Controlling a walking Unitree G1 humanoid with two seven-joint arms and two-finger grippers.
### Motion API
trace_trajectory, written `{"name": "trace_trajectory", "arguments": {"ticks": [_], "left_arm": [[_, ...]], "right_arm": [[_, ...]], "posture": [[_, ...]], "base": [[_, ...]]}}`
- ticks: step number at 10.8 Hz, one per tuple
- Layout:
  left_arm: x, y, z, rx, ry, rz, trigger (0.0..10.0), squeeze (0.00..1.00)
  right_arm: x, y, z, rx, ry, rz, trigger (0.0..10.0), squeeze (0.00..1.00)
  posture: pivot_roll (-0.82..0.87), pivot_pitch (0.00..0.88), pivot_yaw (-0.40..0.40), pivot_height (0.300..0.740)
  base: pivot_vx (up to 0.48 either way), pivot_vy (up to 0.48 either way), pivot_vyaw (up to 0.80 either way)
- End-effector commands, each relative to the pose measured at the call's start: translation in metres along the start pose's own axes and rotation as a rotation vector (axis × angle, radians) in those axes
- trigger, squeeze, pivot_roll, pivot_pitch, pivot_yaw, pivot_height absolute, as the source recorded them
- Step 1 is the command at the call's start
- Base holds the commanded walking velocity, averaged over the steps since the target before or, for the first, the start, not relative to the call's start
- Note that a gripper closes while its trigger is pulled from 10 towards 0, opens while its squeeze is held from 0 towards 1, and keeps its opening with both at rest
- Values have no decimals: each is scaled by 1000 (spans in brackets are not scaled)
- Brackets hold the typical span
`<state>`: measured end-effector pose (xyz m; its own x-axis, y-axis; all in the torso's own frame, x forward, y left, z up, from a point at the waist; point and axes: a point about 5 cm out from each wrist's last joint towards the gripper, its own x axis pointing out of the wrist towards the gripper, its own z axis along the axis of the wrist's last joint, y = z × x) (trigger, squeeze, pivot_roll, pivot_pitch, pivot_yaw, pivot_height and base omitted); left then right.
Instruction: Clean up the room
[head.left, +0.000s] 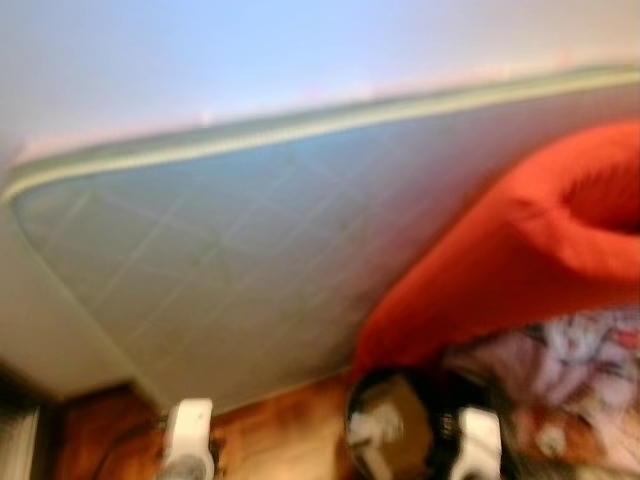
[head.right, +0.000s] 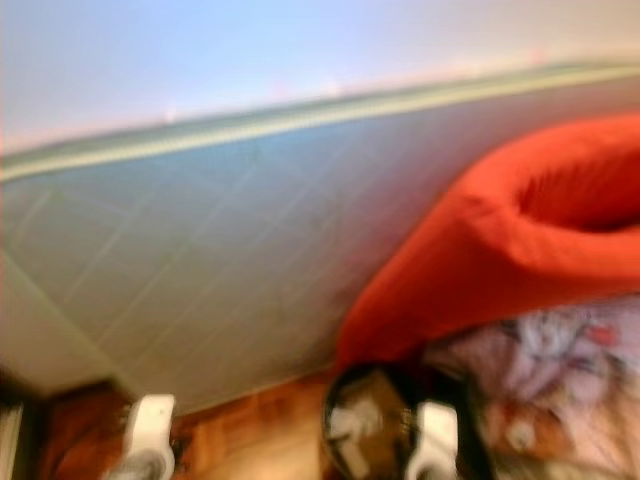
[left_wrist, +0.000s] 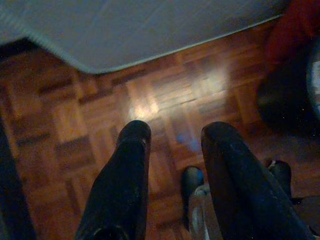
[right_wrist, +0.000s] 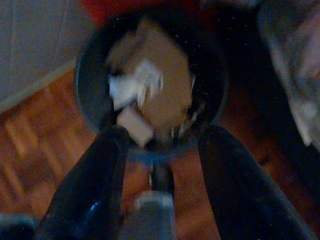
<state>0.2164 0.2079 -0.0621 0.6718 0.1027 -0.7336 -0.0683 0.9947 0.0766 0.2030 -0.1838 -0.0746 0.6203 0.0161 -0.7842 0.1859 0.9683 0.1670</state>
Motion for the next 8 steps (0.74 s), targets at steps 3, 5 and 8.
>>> {"name": "trace_trajectory", "arguments": {"ticks": [3,5,8], "left_arm": [[0,11,2,36,24,19,10000,0],[2,11,10,28,7,21,10000,0],[0,5,-1,9,21,16,10000,0]], "right_arm": [[2,11,-1,41,-7,9,10000,0],[3,13,7,61,-39,3,10000,0],[2,4,27,27,-167,-46,10000,0]], "posture": [[158,0,34,740],[150,0,30,740],[143,0,26,740]], "base": [[0,0,-779],[0,0,-775],[0,0,-517]]}}
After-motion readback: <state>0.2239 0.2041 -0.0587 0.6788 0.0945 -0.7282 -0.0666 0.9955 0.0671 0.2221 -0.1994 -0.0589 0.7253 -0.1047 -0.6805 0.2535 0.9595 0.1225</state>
